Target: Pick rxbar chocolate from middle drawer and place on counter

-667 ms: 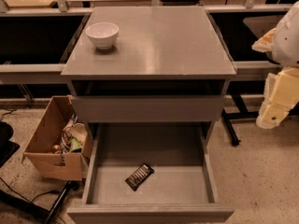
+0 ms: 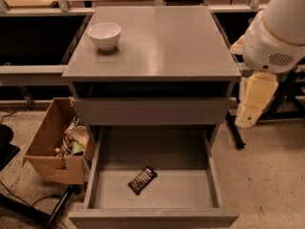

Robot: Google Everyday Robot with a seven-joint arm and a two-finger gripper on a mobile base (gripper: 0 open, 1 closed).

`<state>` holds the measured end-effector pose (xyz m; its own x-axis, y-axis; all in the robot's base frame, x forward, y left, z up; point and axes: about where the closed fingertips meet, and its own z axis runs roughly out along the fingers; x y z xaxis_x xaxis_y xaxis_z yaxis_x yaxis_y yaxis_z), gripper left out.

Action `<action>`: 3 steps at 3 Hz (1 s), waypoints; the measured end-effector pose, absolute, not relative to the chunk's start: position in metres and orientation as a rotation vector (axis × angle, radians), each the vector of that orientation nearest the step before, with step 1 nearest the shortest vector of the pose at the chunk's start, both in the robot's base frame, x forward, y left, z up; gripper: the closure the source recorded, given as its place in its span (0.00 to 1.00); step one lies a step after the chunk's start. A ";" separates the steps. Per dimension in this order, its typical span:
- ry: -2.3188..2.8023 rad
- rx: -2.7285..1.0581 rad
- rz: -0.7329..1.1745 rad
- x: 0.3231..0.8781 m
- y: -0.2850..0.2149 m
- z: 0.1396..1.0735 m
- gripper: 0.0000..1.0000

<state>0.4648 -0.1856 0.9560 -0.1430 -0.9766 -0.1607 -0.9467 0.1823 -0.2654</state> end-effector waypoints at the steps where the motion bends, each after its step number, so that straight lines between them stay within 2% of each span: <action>1: 2.035 -2.015 -0.278 0.498 -0.146 0.918 0.00; 2: 1.897 -2.180 -0.456 0.521 -0.130 0.862 0.00; 3: 1.796 -2.336 -0.531 0.534 -0.132 0.788 0.00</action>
Offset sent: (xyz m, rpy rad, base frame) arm 0.0845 0.0692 -0.1948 -0.4525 -0.1395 0.4285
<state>0.5338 -0.1318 0.7883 0.2220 -0.9570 0.1868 -0.9048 -0.2736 -0.3263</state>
